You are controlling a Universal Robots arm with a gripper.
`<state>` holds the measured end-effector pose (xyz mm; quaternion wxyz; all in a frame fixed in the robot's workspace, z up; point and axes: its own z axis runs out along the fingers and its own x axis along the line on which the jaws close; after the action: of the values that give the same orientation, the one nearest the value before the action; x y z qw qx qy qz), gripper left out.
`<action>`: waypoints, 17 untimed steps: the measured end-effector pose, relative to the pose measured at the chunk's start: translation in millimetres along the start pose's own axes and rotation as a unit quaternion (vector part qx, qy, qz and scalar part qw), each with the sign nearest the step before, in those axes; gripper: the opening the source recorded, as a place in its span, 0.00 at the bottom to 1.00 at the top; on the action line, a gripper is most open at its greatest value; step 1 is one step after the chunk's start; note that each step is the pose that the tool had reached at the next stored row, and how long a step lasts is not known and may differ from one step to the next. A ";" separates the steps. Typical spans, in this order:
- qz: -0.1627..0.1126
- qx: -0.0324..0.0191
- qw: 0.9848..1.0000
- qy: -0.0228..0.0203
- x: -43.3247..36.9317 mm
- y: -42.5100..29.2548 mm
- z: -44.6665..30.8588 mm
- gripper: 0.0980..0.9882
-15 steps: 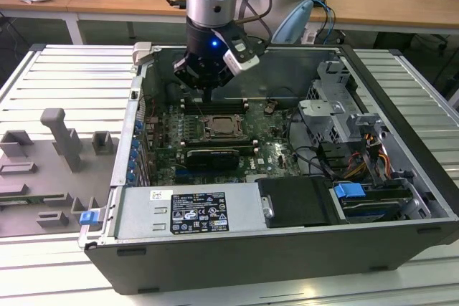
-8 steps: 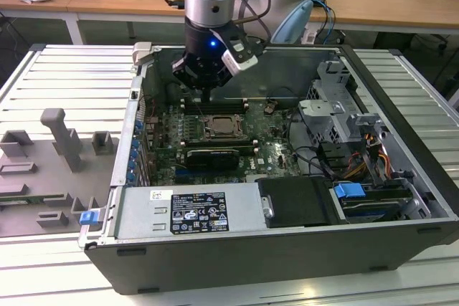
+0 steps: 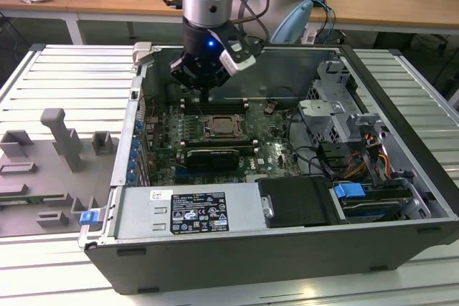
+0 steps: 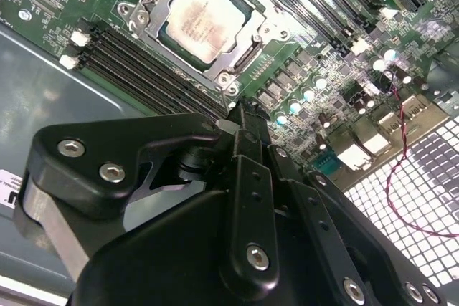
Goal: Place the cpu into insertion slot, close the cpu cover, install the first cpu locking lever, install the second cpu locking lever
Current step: 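Install the first cpu locking lever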
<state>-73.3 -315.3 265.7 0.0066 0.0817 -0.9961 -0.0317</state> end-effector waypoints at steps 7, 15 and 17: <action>0.000 0.000 1.000 0.000 5.3 0.9 0.1 0.01; 0.013 -0.001 1.000 -0.002 17.2 2.8 0.6 0.01; 0.013 -0.001 1.000 -0.002 21.6 3.5 0.8 0.01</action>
<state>-95.2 -315.3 265.3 0.0050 0.0688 -0.9971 -0.0330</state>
